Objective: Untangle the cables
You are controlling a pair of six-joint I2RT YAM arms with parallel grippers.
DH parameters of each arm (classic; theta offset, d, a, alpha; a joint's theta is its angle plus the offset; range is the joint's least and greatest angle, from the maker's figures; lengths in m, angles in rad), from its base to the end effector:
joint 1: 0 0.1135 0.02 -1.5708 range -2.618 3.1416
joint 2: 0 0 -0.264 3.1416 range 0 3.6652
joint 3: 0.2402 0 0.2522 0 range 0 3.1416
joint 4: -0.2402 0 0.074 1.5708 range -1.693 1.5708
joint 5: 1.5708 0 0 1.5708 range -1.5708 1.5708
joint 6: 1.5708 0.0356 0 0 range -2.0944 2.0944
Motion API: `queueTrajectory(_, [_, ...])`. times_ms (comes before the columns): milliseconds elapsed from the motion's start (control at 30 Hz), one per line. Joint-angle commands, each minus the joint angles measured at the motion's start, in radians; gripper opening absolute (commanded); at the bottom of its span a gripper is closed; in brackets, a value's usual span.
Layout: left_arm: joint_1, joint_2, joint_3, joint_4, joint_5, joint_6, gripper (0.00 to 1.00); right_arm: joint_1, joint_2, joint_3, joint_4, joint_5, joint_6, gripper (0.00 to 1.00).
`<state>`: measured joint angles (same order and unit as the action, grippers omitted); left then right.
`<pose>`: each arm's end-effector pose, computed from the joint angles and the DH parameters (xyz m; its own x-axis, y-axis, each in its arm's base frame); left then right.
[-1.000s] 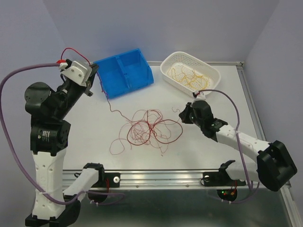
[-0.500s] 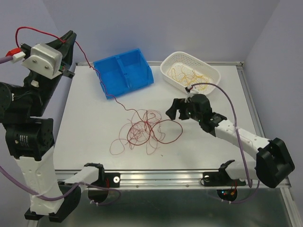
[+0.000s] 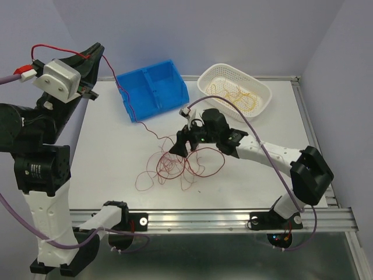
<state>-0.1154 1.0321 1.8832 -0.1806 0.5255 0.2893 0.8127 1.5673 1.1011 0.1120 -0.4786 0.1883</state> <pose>0.0804 -0.0273 0.6290 0.7314 0.1637 -0.6620 0.2936 0.8006 0.5223 0.2383 0.2755 0.2844 -0.4105 -0.1919 -0.8914 -0.8803 0.3385 0.3325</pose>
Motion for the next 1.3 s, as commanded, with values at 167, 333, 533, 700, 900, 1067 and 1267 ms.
queueTrajectory(167, [0.003,-0.020,-0.016,0.059,0.022,-0.012,0.00,0.017,-0.018,0.026,-0.020,-0.063,-0.102,0.68])
queueTrajectory(333, [0.003,-0.018,-0.013,0.059,0.007,-0.009,0.00,0.016,-0.003,-0.001,-0.029,-0.049,-0.110,0.68])
queueTrajectory(533, [0.003,-0.041,-0.048,0.062,0.001,0.010,0.00,0.017,-0.021,-0.017,-0.031,-0.058,-0.087,0.00])
queueTrajectory(700, [0.003,-0.056,-0.171,0.090,-0.010,0.034,0.00,0.022,-0.117,0.118,-0.034,-0.132,0.031,0.01])
queueTrajectory(900, [0.003,-0.032,-0.364,0.139,0.030,0.031,0.00,0.037,-0.165,0.379,-0.075,-0.103,0.192,0.01])
queueTrajectory(1067, [0.003,0.008,-0.527,0.228,0.175,-0.019,0.00,0.036,-0.064,0.708,-0.187,0.050,0.197,0.01])
queueTrajectory(1267, [0.003,-0.024,-0.691,0.354,0.303,-0.085,0.00,0.036,0.043,0.873,-0.190,0.207,0.177,0.00])
